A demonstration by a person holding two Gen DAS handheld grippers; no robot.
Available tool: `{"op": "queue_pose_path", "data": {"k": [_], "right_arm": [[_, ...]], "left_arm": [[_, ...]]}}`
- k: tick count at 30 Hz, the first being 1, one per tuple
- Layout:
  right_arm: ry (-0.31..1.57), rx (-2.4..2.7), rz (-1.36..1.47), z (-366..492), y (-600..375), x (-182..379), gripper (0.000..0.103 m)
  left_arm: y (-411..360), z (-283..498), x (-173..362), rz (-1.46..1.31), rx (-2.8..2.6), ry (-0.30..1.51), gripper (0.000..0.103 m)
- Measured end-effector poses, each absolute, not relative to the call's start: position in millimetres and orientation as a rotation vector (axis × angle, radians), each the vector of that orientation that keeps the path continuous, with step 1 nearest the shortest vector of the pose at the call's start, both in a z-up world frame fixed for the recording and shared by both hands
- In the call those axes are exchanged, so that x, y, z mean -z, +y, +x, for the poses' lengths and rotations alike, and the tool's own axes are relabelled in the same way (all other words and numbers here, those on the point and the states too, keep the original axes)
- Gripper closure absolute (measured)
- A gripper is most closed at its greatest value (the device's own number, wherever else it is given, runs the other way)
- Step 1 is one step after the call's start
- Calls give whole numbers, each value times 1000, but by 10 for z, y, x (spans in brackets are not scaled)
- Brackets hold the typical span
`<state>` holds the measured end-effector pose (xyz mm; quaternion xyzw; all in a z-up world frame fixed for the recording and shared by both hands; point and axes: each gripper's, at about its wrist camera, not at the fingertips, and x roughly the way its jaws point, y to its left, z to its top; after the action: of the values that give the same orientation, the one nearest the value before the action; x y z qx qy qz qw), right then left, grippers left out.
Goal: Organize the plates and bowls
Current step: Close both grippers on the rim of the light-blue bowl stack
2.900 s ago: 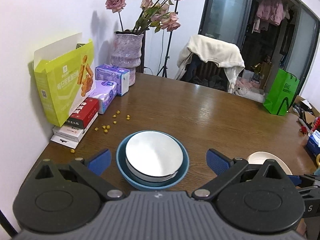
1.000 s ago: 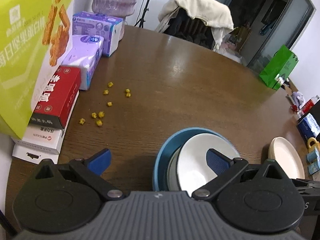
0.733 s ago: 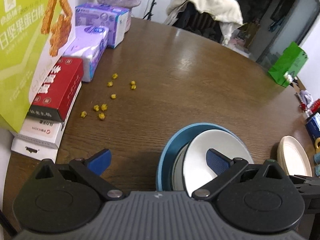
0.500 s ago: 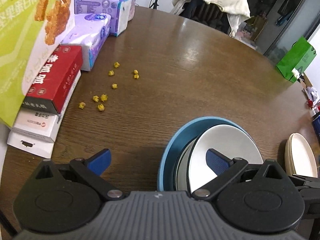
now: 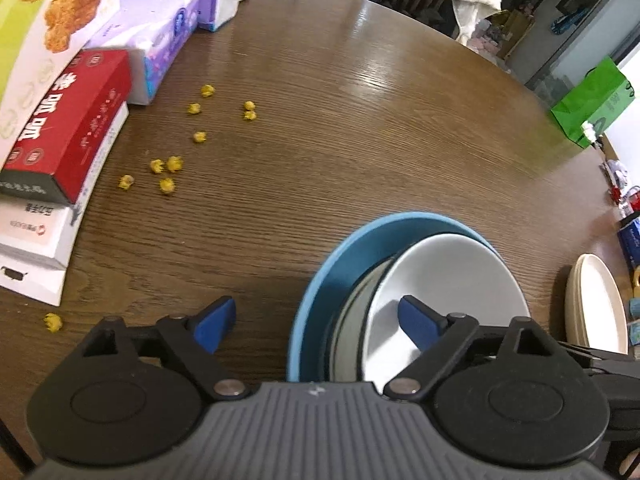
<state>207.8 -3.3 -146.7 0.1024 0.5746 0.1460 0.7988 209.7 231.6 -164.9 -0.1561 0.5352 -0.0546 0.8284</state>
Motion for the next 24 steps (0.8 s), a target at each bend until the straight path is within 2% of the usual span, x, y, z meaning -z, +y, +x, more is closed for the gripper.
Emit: {"op": "queue_pose_path", "data": {"k": [5,9,14,24], "right_arm": [[1229,-360,275,2096,-35,1486,28],[1226,-391,310,2109,-30,1488,40],[1226,-424,338,2124,-7,1467,53],[1244,-457,386,2170,-61,1512,53]], "left_arm": [[2305,2118,1658,-371,164,1143,26],[2301,2131,1642,-402,204,1142,42],[2307,2140,1635,-410,201,1142,42],[2357,2169,1655,-428,219,1156,42]]}}
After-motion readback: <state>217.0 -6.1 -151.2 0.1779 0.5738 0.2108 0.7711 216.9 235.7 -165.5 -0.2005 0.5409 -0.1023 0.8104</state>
